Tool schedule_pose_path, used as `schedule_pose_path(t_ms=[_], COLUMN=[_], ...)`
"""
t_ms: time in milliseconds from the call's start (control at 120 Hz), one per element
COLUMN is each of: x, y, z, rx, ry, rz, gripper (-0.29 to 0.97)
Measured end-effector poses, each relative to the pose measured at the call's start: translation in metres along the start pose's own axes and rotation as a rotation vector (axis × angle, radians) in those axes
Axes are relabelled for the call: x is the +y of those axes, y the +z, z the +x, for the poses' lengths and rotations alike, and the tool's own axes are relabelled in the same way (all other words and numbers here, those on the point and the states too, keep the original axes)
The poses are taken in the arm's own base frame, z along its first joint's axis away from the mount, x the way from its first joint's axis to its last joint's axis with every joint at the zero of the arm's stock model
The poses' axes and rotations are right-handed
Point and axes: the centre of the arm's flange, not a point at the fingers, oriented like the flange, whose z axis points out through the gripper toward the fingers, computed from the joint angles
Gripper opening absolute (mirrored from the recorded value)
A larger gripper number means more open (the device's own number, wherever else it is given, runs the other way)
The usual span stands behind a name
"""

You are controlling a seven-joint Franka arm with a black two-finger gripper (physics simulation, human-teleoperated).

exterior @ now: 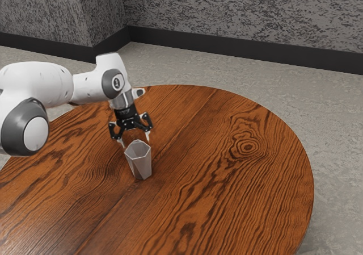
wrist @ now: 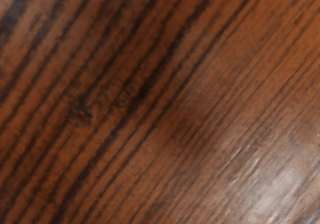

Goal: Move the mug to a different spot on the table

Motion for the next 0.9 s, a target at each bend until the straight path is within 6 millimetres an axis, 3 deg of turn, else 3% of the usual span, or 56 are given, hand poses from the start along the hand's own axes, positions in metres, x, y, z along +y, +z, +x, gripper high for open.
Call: schedule_pose_path(t_ms=[133, 300, 483, 608, 808, 900], x=[-0.004, -0.003, 0.016, 0.021, 0.033, 0.037], y=[-0.049, -0.120, -0.212, -0.259, -0.319, -0.330], z=[0.000, -0.032, -0.114, -0.173, -0.250, -0.272], rx=[0.073, 0.104, 0.143, 0.165, 0.237, 0.242], ry=[0.039, 0.111, 0.266, 0.368, 0.529, 0.588], rz=[-0.003, -0.014, 0.001, 0.021, 0.059, 0.077], gripper=[0.68, 0.68, 0.68, 0.68, 0.68, 0.68])
